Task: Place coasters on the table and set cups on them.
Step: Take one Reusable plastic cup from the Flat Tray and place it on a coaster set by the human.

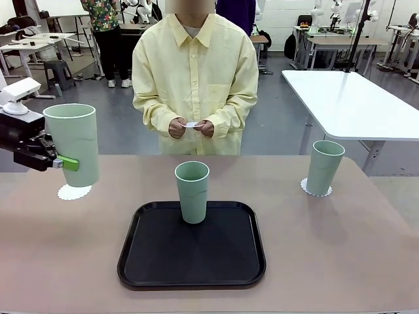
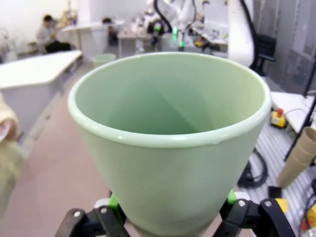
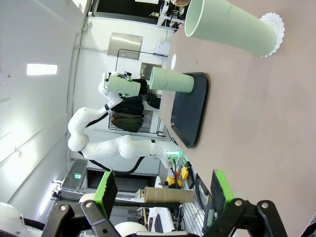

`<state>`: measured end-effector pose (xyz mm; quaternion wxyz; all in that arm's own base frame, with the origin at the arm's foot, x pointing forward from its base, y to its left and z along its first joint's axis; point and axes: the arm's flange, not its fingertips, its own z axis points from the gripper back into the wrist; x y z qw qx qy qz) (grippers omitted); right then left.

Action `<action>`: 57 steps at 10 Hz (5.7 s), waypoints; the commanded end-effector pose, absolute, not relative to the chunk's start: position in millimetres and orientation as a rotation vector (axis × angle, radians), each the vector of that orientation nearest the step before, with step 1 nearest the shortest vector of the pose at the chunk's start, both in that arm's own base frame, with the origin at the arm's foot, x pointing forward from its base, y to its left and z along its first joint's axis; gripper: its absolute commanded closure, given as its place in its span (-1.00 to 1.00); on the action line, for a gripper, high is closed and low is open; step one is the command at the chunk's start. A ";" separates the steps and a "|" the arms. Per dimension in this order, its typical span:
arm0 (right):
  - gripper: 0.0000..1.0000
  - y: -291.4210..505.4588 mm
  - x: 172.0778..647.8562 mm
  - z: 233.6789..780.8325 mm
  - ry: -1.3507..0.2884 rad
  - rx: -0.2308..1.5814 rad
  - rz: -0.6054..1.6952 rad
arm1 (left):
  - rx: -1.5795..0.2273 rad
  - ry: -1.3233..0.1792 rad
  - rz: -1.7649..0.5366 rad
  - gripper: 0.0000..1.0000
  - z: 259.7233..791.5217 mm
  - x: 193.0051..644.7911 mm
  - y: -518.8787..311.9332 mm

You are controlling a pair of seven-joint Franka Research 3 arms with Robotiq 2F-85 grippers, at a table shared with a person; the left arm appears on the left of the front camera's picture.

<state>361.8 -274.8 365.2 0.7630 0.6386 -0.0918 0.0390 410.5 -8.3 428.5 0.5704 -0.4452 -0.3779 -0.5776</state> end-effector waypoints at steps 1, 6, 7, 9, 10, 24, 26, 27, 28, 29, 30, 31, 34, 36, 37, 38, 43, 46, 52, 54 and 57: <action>-1.00 -275.2 361.5 365.5 -0.199 1.386 0.083 | -0.990 -0.993 -1.329 -0.67 412.8 459.9 51.4; -1.00 -275.2 361.5 365.5 -0.199 1.386 0.083 | -0.890 -1.127 -1.192 -0.67 390.4 499.1 139.8; -1.00 -275.2 361.5 365.5 -0.199 1.386 0.083 | -0.883 -1.135 -1.170 -0.67 387.4 500.7 144.9; -1.00 -275.2 361.5 365.5 -0.199 1.386 0.083 | -0.878 -1.139 -1.104 -0.67 387.5 501.8 145.3; -1.00 -275.2 361.5 365.5 -0.199 1.386 0.083 | -0.873 -1.104 -1.156 -0.67 384.2 500.8 146.4; -1.00 -275.2 361.5 365.5 -0.199 1.386 0.083 | -0.768 -1.164 -1.238 -0.67 297.5 537.1 128.9; -1.00 -275.2 361.5 365.5 -0.199 1.386 0.083 | -0.796 -1.150 -1.214 -0.67 280.6 544.0 127.0; -1.00 -275.2 361.5 365.5 -0.199 1.386 0.083 | -0.806 -1.140 -1.210 -0.67 275.5 545.7 126.3; -1.00 -275.2 361.5 365.5 -0.199 1.386 0.083 | -0.814 -1.131 -1.202 -0.67 271.4 546.2 127.1; -1.00 -275.2 361.5 365.5 -0.199 1.386 0.083 | -0.817 -1.127 -1.197 -0.67 267.4 547.5 127.6; -1.00 -275.2 361.5 365.5 -0.199 1.386 0.083 | -0.821 -1.127 -1.196 -0.67 263.4 548.2 129.6; -1.00 -275.2 361.5 365.5 -0.199 1.386 0.083 | -0.826 -1.129 -1.193 -0.67 261.5 548.4 132.1; -1.00 -275.2 361.5 365.5 -0.199 1.386 0.083 | -0.841 -1.112 -1.188 -0.67 258.9 544.6 136.4; -1.00 -275.2 361.5 365.5 -0.199 1.386 0.083 | -0.849 -1.109 -1.181 -0.67 254.3 544.4 137.6; -1.00 -275.2 361.5 365.5 -0.199 1.386 0.083 | -0.855 -1.106 -1.178 -0.67 253.5 544.0 136.1; -1.00 -275.2 361.5 365.5 -0.199 1.386 0.083 | -0.858 -1.104 -1.181 -0.67 252.3 542.9 135.2; -1.00 -275.2 361.5 365.5 -0.199 1.386 0.083 | -0.876 -1.103 -1.185 -0.67 244.5 541.9 134.7; -1.00 -275.2 361.5 365.5 -0.199 1.386 0.083 | -0.867 -1.086 -1.195 -0.67 239.8 542.2 133.6; -1.00 -275.2 361.5 365.5 -0.199 1.386 0.083 | -0.857 -1.071 -1.202 -1.00 238.5 543.7 135.9; -1.00 -275.2 361.5 365.5 -0.199 1.386 0.083 | -0.864 -1.069 -1.199 -1.00 238.1 544.0 136.1; -1.00 -275.2 361.5 365.5 -0.199 1.386 0.083 | -0.863 -1.056 -1.199 -1.00 237.6 546.1 138.8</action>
